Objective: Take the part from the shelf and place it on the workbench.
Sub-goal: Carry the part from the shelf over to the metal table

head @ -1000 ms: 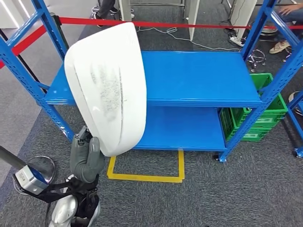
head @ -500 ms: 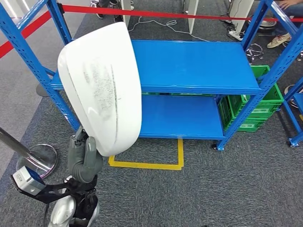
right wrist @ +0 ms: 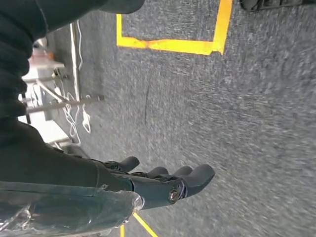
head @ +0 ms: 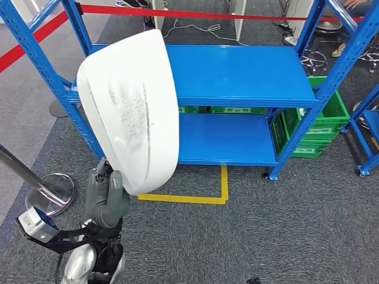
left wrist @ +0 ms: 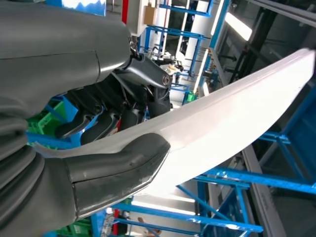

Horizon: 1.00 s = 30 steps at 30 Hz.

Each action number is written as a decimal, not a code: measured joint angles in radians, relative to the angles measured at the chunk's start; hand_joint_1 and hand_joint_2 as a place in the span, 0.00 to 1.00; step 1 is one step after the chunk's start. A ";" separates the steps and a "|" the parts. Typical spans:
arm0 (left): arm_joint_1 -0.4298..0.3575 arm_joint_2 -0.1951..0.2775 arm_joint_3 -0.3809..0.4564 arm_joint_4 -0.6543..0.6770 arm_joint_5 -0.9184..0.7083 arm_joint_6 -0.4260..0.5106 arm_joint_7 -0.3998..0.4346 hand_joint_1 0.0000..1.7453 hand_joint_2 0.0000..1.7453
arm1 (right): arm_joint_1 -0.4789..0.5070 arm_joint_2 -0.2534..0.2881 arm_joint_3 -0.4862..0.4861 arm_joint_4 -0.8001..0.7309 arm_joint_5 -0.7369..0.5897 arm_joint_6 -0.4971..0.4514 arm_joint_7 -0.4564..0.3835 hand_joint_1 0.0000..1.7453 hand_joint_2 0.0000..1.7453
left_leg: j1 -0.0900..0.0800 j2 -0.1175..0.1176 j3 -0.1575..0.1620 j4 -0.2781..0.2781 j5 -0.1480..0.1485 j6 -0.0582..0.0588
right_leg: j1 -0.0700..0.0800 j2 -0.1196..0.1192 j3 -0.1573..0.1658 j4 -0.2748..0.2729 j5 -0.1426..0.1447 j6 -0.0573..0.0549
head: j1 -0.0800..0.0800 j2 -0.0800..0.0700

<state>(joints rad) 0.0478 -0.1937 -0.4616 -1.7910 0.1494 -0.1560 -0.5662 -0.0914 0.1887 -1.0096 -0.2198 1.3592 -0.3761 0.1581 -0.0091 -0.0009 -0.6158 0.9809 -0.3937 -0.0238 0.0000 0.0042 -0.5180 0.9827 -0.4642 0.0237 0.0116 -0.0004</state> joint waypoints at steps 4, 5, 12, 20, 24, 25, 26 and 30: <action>0.005 0.004 0.001 0.000 0.000 0.000 0.000 1.00 1.00 | -0.005 0.001 -0.001 0.000 -0.025 0.038 -0.009 0.00 1.00 | 0.006 -0.001 -0.065 0.217 -0.167 -0.020 | -0.003 -0.005 -0.042 -0.002 0.039 -0.016 | -0.003 0.000; 0.006 0.005 0.001 0.000 0.000 0.000 0.000 1.00 1.00 | -0.005 0.001 -0.001 0.000 -0.028 0.044 -0.010 0.00 1.00 | 0.007 -0.001 -0.072 0.263 -0.178 -0.022 | -0.003 -0.006 -0.056 -0.002 0.049 -0.015 | -0.003 0.000; 0.002 0.007 0.002 -0.002 0.000 -0.001 -0.003 1.00 1.00 | -0.008 0.000 -0.002 0.000 -0.028 0.067 -0.011 0.00 1.00 | 0.009 -0.004 0.171 -0.020 -0.110 -0.007 | 0.000 -0.002 -0.135 0.004 0.125 0.008 | -0.002 0.000; 0.014 0.008 0.016 -0.002 0.002 0.008 -0.018 1.00 1.00 | 0.007 0.003 -0.002 0.000 -0.013 0.022 -0.071 0.00 1.00 | -0.002 0.002 0.089 -0.035 -0.037 0.043 | -0.011 -0.002 -0.209 0.276 -0.072 0.036 | 0.004 0.000; 0.025 0.009 0.025 -0.003 -0.003 0.018 -0.033 1.00 1.00 | 0.003 0.004 -0.001 0.000 -0.010 0.015 -0.104 0.00 1.00 | -0.004 0.000 0.024 -0.020 0.003 0.037 | -0.009 -0.002 -0.076 0.189 -0.008 0.028 | 0.005 0.000; 0.026 0.009 0.027 -0.006 -0.003 0.020 -0.040 1.00 1.00 | 0.001 0.004 -0.001 0.000 -0.011 0.019 -0.106 0.00 1.00 | -0.004 -0.001 0.011 -0.014 0.010 0.033 | -0.007 -0.002 -0.021 0.112 -0.016 0.025 | 0.004 0.000; 0.027 0.008 0.029 -0.009 -0.003 0.023 -0.045 1.00 1.00 | -0.002 0.004 -0.001 0.000 -0.013 0.026 -0.107 0.00 1.00 | -0.005 -0.001 0.005 -0.011 0.016 0.028 | -0.005 -0.002 0.018 0.053 -0.031 0.022 | 0.003 0.000; 0.030 0.003 0.036 -0.013 -0.003 0.048 -0.044 1.00 1.00 | -0.006 0.004 -0.002 0.000 -0.033 0.053 -0.096 0.00 1.00 | -0.001 0.000 -0.003 -0.006 0.028 0.004 | -0.001 -0.003 0.034 0.000 -0.033 0.000 | 0.003 0.000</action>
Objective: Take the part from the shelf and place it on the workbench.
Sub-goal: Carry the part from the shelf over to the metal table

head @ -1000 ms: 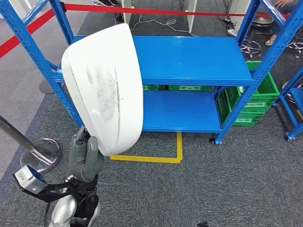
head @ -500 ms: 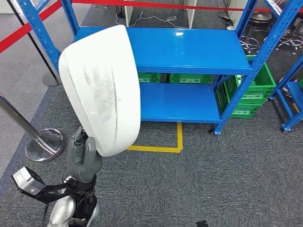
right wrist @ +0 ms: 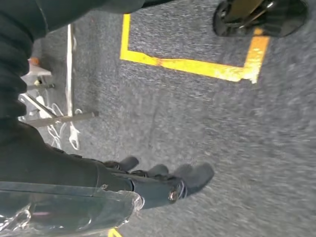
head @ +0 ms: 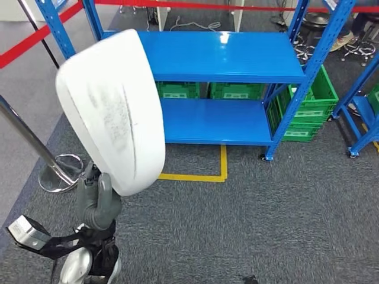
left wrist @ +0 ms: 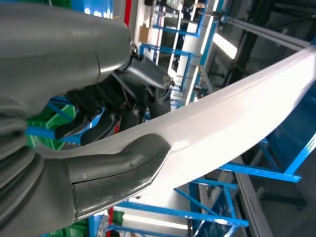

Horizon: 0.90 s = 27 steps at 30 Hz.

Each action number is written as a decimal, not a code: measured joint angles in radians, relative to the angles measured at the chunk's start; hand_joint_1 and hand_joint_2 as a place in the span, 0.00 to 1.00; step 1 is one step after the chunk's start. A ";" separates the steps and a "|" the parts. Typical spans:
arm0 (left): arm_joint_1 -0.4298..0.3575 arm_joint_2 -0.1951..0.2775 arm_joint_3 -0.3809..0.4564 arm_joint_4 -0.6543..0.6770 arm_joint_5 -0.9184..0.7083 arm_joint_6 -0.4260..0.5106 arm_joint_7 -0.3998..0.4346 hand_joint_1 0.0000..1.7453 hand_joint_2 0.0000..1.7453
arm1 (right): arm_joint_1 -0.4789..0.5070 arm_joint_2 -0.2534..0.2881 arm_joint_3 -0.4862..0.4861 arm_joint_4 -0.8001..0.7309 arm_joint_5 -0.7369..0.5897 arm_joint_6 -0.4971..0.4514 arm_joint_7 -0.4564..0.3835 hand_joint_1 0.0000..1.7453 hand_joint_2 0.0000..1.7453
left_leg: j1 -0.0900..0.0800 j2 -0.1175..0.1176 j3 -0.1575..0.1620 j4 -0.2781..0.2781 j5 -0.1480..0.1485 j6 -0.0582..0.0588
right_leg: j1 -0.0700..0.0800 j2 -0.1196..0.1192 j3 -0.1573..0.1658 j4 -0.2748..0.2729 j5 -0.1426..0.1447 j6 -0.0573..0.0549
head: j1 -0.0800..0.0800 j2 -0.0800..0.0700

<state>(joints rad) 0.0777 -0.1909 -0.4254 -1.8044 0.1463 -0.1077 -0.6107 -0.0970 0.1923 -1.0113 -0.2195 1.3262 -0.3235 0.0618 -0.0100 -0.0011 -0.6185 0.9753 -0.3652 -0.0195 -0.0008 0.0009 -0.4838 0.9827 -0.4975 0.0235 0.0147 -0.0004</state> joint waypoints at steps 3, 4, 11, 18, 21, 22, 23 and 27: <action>0.006 -0.001 0.011 0.000 -0.009 0.036 0.013 1.00 1.00 | -0.001 0.000 -0.003 0.000 -0.013 0.008 0.001 0.00 1.00 | 0.005 0.000 -0.044 0.113 -0.115 -0.019 | -0.004 -0.003 -0.023 -0.004 0.030 -0.016 | -0.006 0.000; 0.009 -0.001 0.014 0.000 -0.015 0.051 0.019 1.00 1.00 | 0.000 0.000 -0.004 0.000 -0.015 0.010 -0.002 0.00 1.00 | 0.007 0.000 -0.065 0.179 -0.158 -0.024 | -0.004 -0.003 -0.034 -0.003 0.039 -0.018 | -0.008 0.000; 0.025 0.003 0.027 0.001 -0.039 0.091 0.027 1.00 1.00 | 0.001 -0.001 -0.006 0.000 -0.013 0.027 -0.031 0.00 1.00 | 0.021 -0.002 0.092 0.036 -0.094 -0.033 | -0.004 -0.003 -0.084 0.007 0.075 0.004 | -0.010 0.000; 0.031 0.002 0.035 0.000 -0.043 0.094 0.026 1.00 1.00 | 0.003 -0.002 -0.006 -0.001 -0.013 0.028 -0.035 0.00 1.00 | 0.018 -0.004 0.089 -0.006 -0.084 0.020 | -0.006 -0.002 -0.157 0.138 0.003 0.036 | -0.006 0.000; 0.033 0.003 0.035 0.000 -0.049 0.096 0.022 1.00 1.00 | 0.003 -0.002 -0.006 -0.001 -0.001 0.027 -0.037 0.00 1.00 | 0.012 -0.002 0.077 -0.006 -0.074 0.028 | -0.005 -0.001 -0.223 0.311 -0.069 0.038 | -0.006 0.000; 0.034 0.004 0.035 0.000 -0.052 0.097 0.018 1.00 1.00 | 0.004 -0.002 -0.006 -0.001 0.006 0.025 -0.036 0.00 1.00 | 0.011 -0.002 0.075 -0.006 -0.072 0.028 | -0.005 -0.001 -0.213 0.305 -0.059 0.036 | -0.005 0.000; 0.035 0.004 0.034 0.000 -0.056 0.099 0.013 1.00 1.00 | 0.004 -0.002 -0.005 -0.001 0.012 0.023 -0.034 0.00 1.00 | 0.011 -0.002 0.074 -0.005 -0.070 0.027 | -0.005 -0.001 -0.183 0.257 -0.032 0.034 | -0.005 0.000; 0.034 0.003 0.029 -0.011 -0.078 0.146 -0.011 1.00 1.00 | 0.000 -0.002 -0.003 -0.001 0.028 -0.002 -0.028 0.00 1.00 | 0.006 -0.002 0.067 -0.001 -0.063 0.013 | -0.002 0.000 -0.057 0.029 0.043 0.023 | -0.007 0.000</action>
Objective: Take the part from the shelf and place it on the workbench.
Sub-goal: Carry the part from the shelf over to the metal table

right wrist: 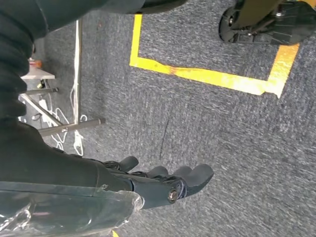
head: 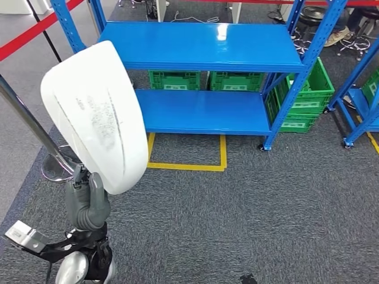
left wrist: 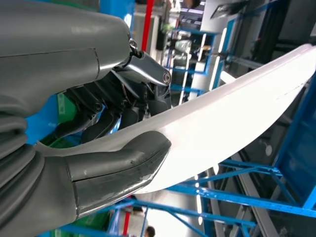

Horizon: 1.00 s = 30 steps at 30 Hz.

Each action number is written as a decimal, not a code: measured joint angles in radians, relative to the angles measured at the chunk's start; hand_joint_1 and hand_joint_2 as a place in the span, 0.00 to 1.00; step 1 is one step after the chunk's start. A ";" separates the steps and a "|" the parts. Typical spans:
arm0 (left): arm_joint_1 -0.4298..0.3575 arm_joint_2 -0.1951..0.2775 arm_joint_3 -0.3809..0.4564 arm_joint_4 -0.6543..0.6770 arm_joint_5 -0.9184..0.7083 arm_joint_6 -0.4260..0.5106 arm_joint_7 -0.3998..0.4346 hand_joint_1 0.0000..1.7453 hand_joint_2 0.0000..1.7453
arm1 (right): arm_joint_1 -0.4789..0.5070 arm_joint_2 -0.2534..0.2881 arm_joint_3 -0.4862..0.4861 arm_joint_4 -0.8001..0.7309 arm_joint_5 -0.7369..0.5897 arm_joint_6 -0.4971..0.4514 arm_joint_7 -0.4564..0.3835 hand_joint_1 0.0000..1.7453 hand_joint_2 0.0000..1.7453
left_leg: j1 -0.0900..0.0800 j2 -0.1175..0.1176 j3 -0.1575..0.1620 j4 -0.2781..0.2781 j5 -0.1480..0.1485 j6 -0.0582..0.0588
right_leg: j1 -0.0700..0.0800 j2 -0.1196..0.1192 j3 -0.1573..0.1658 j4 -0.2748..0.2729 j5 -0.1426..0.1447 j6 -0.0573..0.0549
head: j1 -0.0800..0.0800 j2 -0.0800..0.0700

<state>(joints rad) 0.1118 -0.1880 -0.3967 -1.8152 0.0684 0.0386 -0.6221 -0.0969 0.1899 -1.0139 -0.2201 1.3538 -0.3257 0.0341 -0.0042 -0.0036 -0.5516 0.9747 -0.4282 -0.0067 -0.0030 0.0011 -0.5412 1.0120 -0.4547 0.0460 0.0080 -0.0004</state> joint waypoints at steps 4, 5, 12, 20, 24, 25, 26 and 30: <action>0.001 -0.009 -0.002 -0.003 -0.019 0.078 -0.004 1.00 1.00 | 0.003 -0.001 0.002 0.000 0.001 -0.020 -0.003 0.00 1.00 | 0.002 0.000 -0.014 0.012 -0.004 -0.021 | 0.000 0.001 -0.008 -0.007 0.007 -0.021 | -0.001 0.000; 0.000 -0.009 -0.004 -0.004 -0.032 0.089 -0.009 1.00 1.00 | 0.002 -0.001 0.002 0.000 0.001 -0.022 -0.005 0.00 1.00 | 0.003 0.000 -0.027 0.038 -0.024 -0.027 | -0.001 0.001 -0.011 -0.009 0.011 -0.027 | -0.002 0.000; -0.006 0.014 -0.030 -0.004 -0.108 0.108 -0.041 1.00 1.00 | 0.002 -0.001 0.001 0.000 -0.010 -0.022 -0.009 0.00 1.00 | 0.006 -0.004 -0.089 0.204 -0.076 -0.035 | -0.003 0.008 -0.031 -0.009 0.027 -0.032 | -0.004 0.000; -0.011 0.019 -0.045 -0.008 -0.111 0.109 -0.045 1.00 1.00 | 0.001 -0.002 -0.001 0.000 -0.026 -0.026 0.019 0.00 1.00 | 0.012 -0.018 0.004 0.008 -0.018 0.001 | -0.003 0.036 -0.079 0.032 0.021 0.008 | 0.001 0.000; -0.012 0.019 -0.048 -0.008 -0.106 0.109 -0.045 1.00 1.00 | 0.002 -0.002 -0.001 0.000 -0.023 -0.049 0.040 0.00 1.00 | 0.010 0.019 0.001 0.007 -0.015 0.012 | -0.003 0.011 -0.178 0.264 -0.094 0.019 | 0.007 0.000; -0.012 0.019 -0.049 -0.008 -0.104 0.110 -0.045 1.00 1.00 | 0.003 -0.002 -0.001 0.000 -0.022 -0.066 0.043 0.00 1.00 | 0.009 0.028 0.001 0.007 -0.015 0.012 | -0.003 0.009 -0.183 0.284 -0.095 0.020 | 0.008 0.000; -0.012 0.019 -0.050 -0.008 -0.101 0.111 -0.045 1.00 1.00 | 0.004 -0.002 -0.001 0.000 -0.021 -0.083 0.044 0.00 1.00 | 0.009 0.037 0.001 0.007 -0.015 0.012 | -0.003 0.006 -0.168 0.264 -0.078 0.020 | 0.007 0.000; -0.012 0.019 -0.054 -0.009 -0.099 0.116 -0.045 1.00 1.00 | 0.000 -0.006 -0.002 0.000 -0.020 -0.119 0.045 0.00 1.00 | 0.001 0.068 0.004 0.011 -0.018 0.002 | 0.004 -0.062 -0.038 0.027 0.011 0.008 | 0.008 0.000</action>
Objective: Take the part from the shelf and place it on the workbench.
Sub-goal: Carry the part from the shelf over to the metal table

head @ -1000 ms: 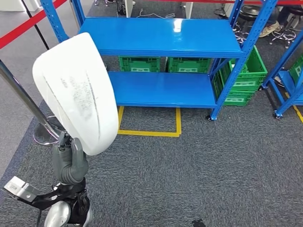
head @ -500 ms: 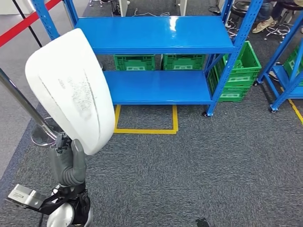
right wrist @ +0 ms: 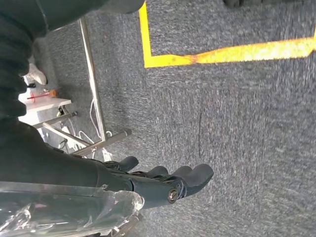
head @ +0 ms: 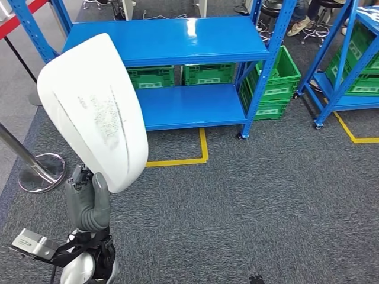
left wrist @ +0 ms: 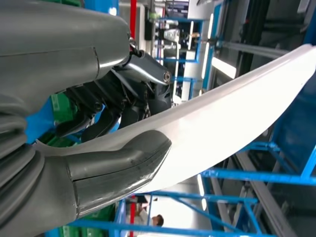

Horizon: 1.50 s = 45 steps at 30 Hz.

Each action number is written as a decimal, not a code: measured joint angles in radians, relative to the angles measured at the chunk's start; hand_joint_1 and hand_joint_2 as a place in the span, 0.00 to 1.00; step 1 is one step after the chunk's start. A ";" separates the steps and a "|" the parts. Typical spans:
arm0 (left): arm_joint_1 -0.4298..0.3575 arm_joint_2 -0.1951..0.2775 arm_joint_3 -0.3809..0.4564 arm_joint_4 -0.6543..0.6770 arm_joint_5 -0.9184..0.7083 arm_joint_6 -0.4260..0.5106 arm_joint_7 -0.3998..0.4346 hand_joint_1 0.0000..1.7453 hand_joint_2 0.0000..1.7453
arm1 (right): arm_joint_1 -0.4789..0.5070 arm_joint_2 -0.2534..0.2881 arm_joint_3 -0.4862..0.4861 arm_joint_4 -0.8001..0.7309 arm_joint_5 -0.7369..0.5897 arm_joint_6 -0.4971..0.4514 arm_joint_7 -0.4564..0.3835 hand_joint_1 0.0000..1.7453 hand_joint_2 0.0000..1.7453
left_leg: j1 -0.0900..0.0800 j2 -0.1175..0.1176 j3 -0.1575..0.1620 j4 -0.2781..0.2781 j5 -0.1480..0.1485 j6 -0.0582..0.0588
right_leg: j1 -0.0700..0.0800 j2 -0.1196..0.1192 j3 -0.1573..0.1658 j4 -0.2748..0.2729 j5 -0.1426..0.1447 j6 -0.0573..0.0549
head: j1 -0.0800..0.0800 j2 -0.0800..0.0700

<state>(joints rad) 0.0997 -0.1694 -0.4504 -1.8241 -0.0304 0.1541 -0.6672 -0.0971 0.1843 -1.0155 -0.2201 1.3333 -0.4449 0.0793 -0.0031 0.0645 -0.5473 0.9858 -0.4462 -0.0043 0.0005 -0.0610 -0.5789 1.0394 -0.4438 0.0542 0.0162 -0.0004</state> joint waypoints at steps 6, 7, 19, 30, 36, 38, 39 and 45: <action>-0.001 0.001 -0.012 -0.002 0.003 0.002 0.000 1.00 1.00 | -0.002 -0.003 -0.001 0.000 0.000 -0.001 0.005 0.00 1.00 | 0.000 -0.010 -0.025 0.060 -0.048 -0.030 | -0.001 0.046 -0.003 -0.026 0.015 -0.038 | -0.001 0.000; -0.001 0.002 -0.013 -0.003 0.004 0.002 0.000 1.00 1.00 | -0.002 -0.004 -0.001 0.000 0.000 -0.001 0.006 0.00 1.00 | 0.002 -0.032 -0.052 0.120 -0.081 -0.034 | -0.002 0.057 -0.005 -0.027 0.017 -0.041 | -0.002 0.000; -0.003 0.008 -0.015 -0.004 0.009 0.002 0.002 1.00 1.00 | 0.004 -0.006 -0.002 0.000 0.000 0.006 0.009 0.00 1.00 | 0.017 -0.131 -0.013 0.011 -0.006 -0.012 | -0.011 0.185 -0.044 -0.017 0.036 -0.004 | -0.003 0.000; -0.005 0.007 -0.015 -0.005 0.013 0.002 0.002 1.00 1.00 | 0.002 -0.008 -0.003 0.000 -0.001 0.003 0.003 0.00 1.00 | 0.005 0.006 -0.003 0.010 -0.012 -0.001 | -0.003 0.015 -0.030 0.026 -0.001 0.002 | 0.013 0.000; -0.007 0.007 -0.016 -0.006 0.014 0.001 0.002 1.00 1.00 | 0.000 -0.010 -0.003 0.000 -0.001 0.002 0.001 0.00 1.00 | 0.005 0.007 -0.011 0.039 -0.041 -0.034 | -0.004 0.052 -0.018 -0.019 0.018 -0.036 | 0.010 0.000; -0.007 0.008 -0.016 -0.008 0.015 0.000 0.002 1.00 1.00 | -0.001 -0.010 -0.003 0.000 -0.002 0.002 0.000 0.00 1.00 | 0.007 -0.039 -0.062 0.151 -0.102 -0.041 | -0.009 0.074 -0.019 -0.020 0.021 -0.042 | 0.006 0.000; -0.007 0.009 -0.016 -0.008 0.016 -0.001 0.002 1.00 1.00 | -0.002 -0.010 -0.003 0.000 -0.002 0.002 0.000 0.00 1.00 | 0.008 -0.050 -0.097 0.219 -0.131 -0.043 | -0.009 0.086 -0.020 -0.020 0.022 -0.043 | 0.005 0.000; -0.008 0.011 -0.015 -0.008 0.021 -0.006 0.002 1.00 1.00 | -0.001 -0.010 -0.004 0.000 -0.005 0.005 0.000 0.00 1.00 | 0.016 -0.111 -0.046 0.084 -0.018 -0.037 | -0.011 0.168 -0.024 -0.017 0.027 -0.033 | 0.003 0.000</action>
<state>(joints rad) 0.0920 -0.1584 -0.4658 -1.8319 -0.0098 0.1486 -0.6649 -0.0980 0.1743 -1.0197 -0.2201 1.3283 -0.4398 0.0790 0.0134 -0.0461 -0.5936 1.0696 -0.4639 -0.0417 -0.0100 0.1075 -0.6030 1.0226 -0.4169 0.0214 0.0195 -0.0004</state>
